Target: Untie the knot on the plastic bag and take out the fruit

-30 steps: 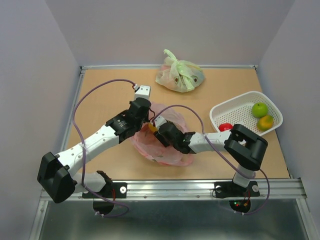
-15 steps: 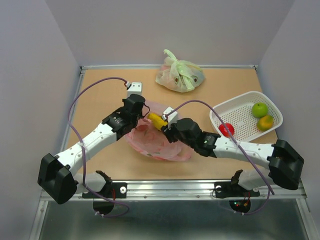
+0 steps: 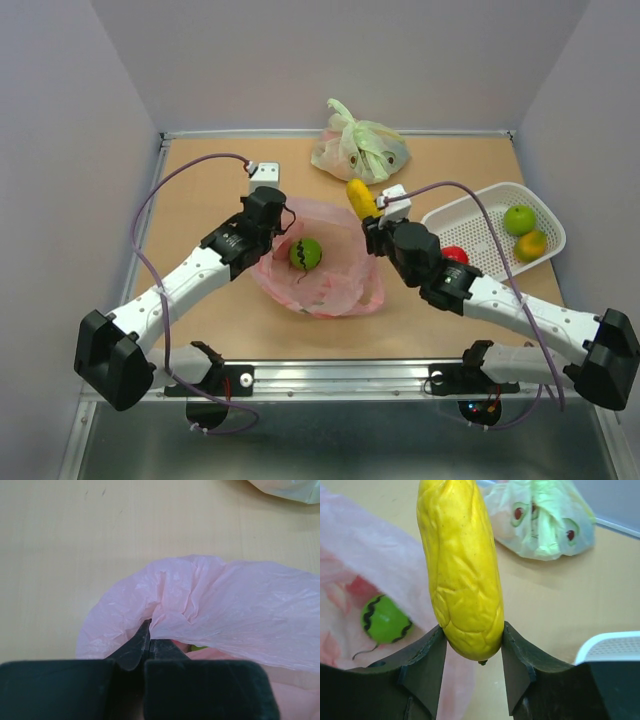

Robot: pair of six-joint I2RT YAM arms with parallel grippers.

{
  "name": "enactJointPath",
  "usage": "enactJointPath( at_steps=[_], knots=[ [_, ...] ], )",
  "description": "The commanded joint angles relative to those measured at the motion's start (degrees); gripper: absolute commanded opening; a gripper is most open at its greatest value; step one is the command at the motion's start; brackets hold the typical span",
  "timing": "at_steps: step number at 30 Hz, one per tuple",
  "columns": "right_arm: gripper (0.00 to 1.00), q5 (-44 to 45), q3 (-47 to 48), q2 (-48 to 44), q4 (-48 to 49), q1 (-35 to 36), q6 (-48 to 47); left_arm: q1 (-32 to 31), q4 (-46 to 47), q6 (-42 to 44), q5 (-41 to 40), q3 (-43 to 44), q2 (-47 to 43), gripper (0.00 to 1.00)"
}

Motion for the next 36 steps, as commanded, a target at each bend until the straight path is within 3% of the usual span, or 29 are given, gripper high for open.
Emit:
enactJointPath(
  at_steps=[1,6,12,16,20,22,23,26,33,36],
  knots=[
    [0.06,2.2,-0.9,-3.9,5.0,-3.8,5.6,0.4,0.8,0.9,-0.4,-0.1,-2.3,0.00],
    [0.06,13.5,-3.1,-4.2,8.6,-7.8,11.2,0.4,1.1,1.0,0.9,-0.1,-2.4,0.00],
    [0.10,18.2,-7.6,-4.3,4.7,-24.6,23.9,0.3,1.2,1.2,1.2,-0.4,-3.2,0.00],
    [0.17,14.5,-9.1,-2.8,2.0,-37.0,29.1,0.3,1.2,1.6,0.9,-0.5,-4.0,0.00],
    [0.34,8.8,-8.9,0.8,1.1,-44.9,33.1,0.4,1.5,1.9,0.9,-0.6,-4.6,0.00],
    [0.55,8.6,-8.3,2.0,1.0,-46.7,33.2,0.5,1.5,1.9,1.0,-0.7,-4.6,0.00],
    [0.78,8.4,-8.0,2.4,0.5,-47.0,33.3,0.5,1.5,2.0,1.1,-0.7,-4.7,0.00],
    [1.00,8.8,-6.8,3.1,-1.3,-47.5,34.0,0.4,1.6,2.2,1.2,-0.7,-4.7,0.00],
    [1.00,1.8,-6.4,-2.4,-3.0,-47.5,30.1,0.6,1.9,2.5,2.7,-0.7,-4.7,0.00],
    [1.00,-7.6,-5.2,-4.9,-4.3,-47.3,27.1,0.7,1.8,2.8,3.0,-0.7,-4.1,0.00]
  ],
)
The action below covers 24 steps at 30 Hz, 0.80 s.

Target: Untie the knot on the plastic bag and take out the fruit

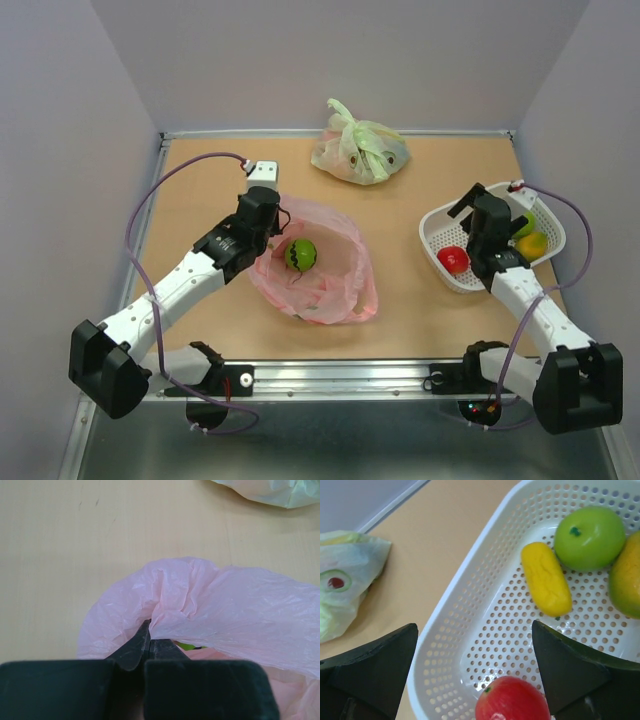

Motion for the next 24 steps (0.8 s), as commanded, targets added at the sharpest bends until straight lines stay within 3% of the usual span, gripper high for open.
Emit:
enactJointPath(
  at_steps=[1,6,7,10,16,20,24],
  knots=[
    [1.00,-12.3,3.1,-3.8,-0.6,-0.1,-4.6,0.5,1.7,1.2,0.5,-0.6,-1.2,0.00],
    [0.96,-32.1,2.6,-9.6,2.4,7.2,-9.1,1.3,1.5,1.7,1.8,0.1,-0.6,0.00],
    [0.95,-35.7,3.4,-10.3,2.7,12.7,-9.9,1.4,1.4,1.9,2.0,0.8,0.0,0.00],
    [0.93,-35.6,5.3,-10.6,3.0,26.4,-14.8,1.4,0.9,2.1,2.9,2.1,1.4,0.00],
    [0.96,-35.7,11.5,-0.3,3.0,43.0,-19.4,1.4,1.0,2.1,4.0,0.8,2.1,0.00],
    [0.98,-31.3,15.6,8.7,3.3,48.6,-22.0,1.4,1.1,2.1,4.2,0.1,1.7,0.00],
    [0.98,-29.8,18.8,17.0,5.3,49.4,-21.6,1.4,1.3,2.2,4.2,-0.3,1.4,0.00]
  ],
)
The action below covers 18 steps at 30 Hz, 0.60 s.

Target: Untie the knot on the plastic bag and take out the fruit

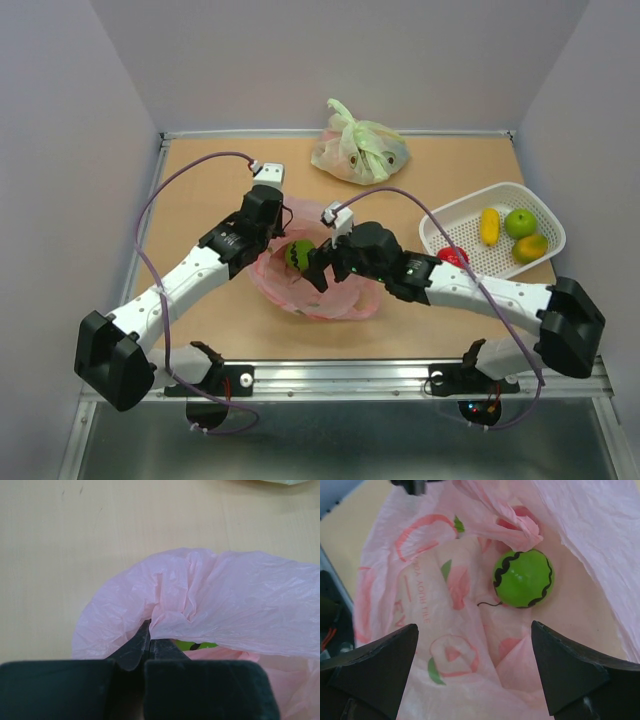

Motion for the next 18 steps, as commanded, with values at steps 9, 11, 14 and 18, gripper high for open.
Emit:
enactJointPath(
  at_steps=[9,11,14,18],
  knots=[
    [1.00,12.5,8.6,17.8,10.7,0.4,-1.9,0.4,1.6,1.2,1.6,-0.4,-2.1,0.00],
    [1.00,13.3,8.9,20.3,13.8,0.3,-2.1,0.3,1.6,1.2,1.8,-0.4,-2.2,0.00],
    [1.00,13.8,8.7,23.1,18.4,0.3,-2.6,0.3,1.7,1.1,2.6,-0.5,-2.1,0.00],
    [1.00,13.9,11.4,27.9,19.3,0.4,-2.6,0.3,1.7,1.2,2.9,-0.4,-2.1,0.00]
  ],
)
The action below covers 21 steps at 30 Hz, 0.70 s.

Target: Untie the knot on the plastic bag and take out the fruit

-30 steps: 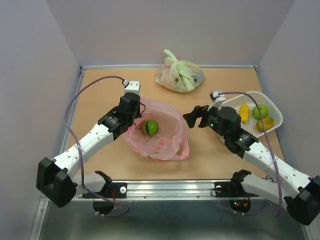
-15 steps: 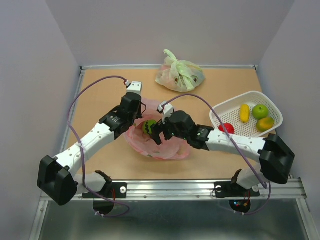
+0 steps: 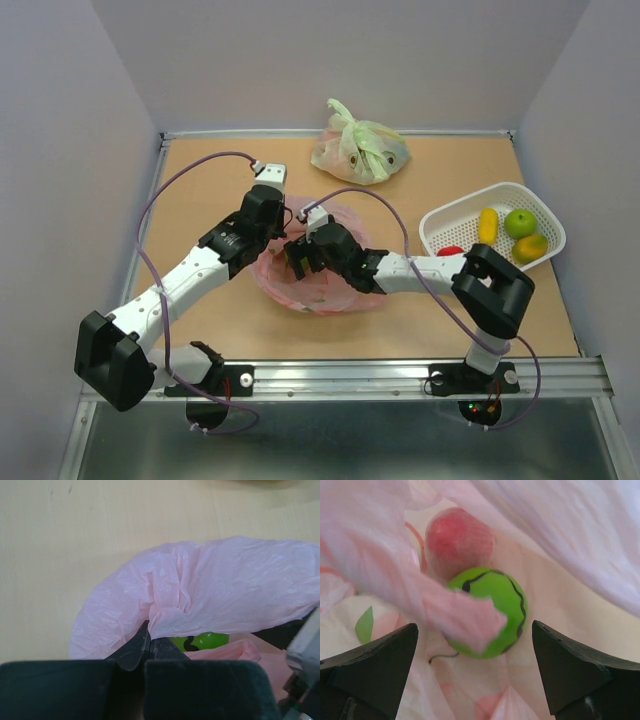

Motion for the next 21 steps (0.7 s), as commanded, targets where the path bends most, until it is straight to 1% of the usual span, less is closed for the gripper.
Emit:
enactJointPath(
  at_steps=[1,5,8,9,11,12,14,15,16,17,18,19,21],
  knots=[
    [1.00,2.0,5.6,3.8,8.1,0.2,-0.9,0.3,1.7,0.9,0.7,-0.4,-2.2,0.00],
    [0.97,3.1,6.8,7.8,9.6,0.1,-1.5,0.3,1.8,0.9,0.8,-0.5,-2.4,0.00],
    [0.88,3.4,7.2,9.2,10.0,0.1,-1.6,0.3,1.9,0.9,0.6,-0.5,-2.4,0.00],
    [0.81,3.4,7.2,9.4,10.0,0.1,-1.8,0.3,1.8,0.9,0.5,-0.6,-2.4,0.00],
    [0.72,3.8,6.8,9.3,10.1,0.1,-2.0,0.3,1.7,0.9,0.4,-0.6,-2.4,0.00],
    [0.59,3.9,6.2,9.0,10.3,0.0,-2.3,0.3,1.8,0.9,0.4,-0.6,-2.4,0.00],
    [0.44,4.6,5.2,8.0,10.3,0.1,-2.8,0.3,1.8,1.0,0.1,-0.6,-2.4,0.00],
    [0.29,4.6,4.7,7.2,10.3,0.0,-2.9,0.3,1.7,1.0,0.0,-0.5,-2.5,0.00],
    [0.24,4.5,3.2,5.5,10.3,0.1,-3.1,0.4,1.6,1.0,-0.7,-0.6,-2.6,0.00],
    [0.14,4.1,2.4,4.6,10.4,0.0,-3.3,0.4,1.4,0.9,-1.7,-0.7,-2.7,0.00],
    [0.14,3.6,1.7,3.5,10.4,0.1,-3.6,0.4,1.4,0.9,-1.7,-0.6,-2.7,0.00],
    [0.08,2.9,-0.1,2.3,10.3,0.0,-3.9,0.4,1.3,0.9,-2.7,-0.6,-2.7,0.00],
    [0.04,1.0,-1.7,-1.8,9.5,0.0,-4.1,0.5,1.3,0.7,-3.4,-0.6,-2.6,0.00]
  ],
)
